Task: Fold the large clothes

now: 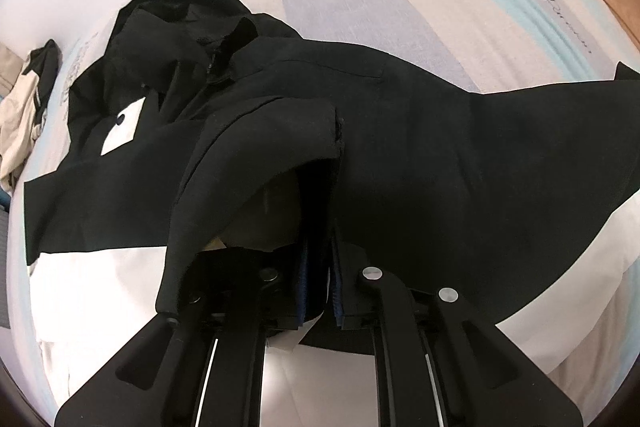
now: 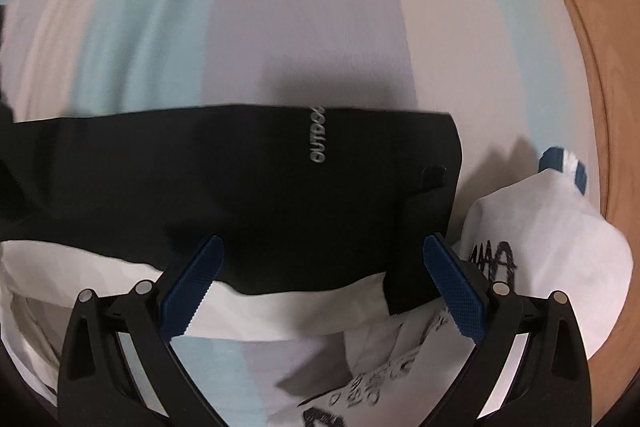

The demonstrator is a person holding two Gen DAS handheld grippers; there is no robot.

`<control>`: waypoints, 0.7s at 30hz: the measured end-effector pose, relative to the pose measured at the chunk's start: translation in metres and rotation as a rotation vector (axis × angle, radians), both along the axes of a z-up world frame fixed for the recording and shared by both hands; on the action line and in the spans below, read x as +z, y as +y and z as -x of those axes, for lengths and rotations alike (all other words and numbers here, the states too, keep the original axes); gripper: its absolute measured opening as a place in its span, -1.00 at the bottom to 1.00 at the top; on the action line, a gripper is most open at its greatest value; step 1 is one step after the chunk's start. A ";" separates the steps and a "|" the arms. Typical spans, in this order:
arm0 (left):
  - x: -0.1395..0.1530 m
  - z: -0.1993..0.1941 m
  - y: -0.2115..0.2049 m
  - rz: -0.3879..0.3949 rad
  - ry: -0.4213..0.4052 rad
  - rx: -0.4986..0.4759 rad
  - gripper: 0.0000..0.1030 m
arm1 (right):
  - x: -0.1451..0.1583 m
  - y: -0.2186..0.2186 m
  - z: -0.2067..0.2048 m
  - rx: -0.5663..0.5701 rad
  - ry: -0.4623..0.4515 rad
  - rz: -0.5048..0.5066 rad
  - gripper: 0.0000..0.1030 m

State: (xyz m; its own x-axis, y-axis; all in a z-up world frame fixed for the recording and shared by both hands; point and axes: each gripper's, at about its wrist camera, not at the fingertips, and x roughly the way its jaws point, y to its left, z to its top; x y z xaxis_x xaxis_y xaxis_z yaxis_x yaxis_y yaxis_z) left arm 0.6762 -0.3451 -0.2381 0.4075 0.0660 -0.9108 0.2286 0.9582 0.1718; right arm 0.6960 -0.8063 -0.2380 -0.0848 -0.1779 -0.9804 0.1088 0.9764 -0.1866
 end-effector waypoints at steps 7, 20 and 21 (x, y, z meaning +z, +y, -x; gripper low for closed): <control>-0.004 -0.005 0.001 0.023 0.016 -0.001 -0.74 | -0.018 -0.028 -0.011 -0.034 0.063 0.004 0.86; 0.015 0.000 -0.016 0.063 -0.061 -0.023 0.63 | -0.029 -0.045 -0.017 -0.101 0.029 -0.064 -0.20; 0.017 0.000 -0.016 0.069 -0.062 -0.022 0.63 | -0.028 -0.047 -0.016 -0.106 0.025 -0.067 -0.42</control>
State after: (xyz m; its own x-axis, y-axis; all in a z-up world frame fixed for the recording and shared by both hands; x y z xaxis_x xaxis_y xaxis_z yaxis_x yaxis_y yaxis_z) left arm 0.6762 -0.3611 -0.2210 0.4638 -0.0056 -0.8859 0.2412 0.9630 0.1202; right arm 0.7122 -0.8530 -0.2661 -0.1243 -0.1007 -0.9871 0.2083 0.9700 -0.1252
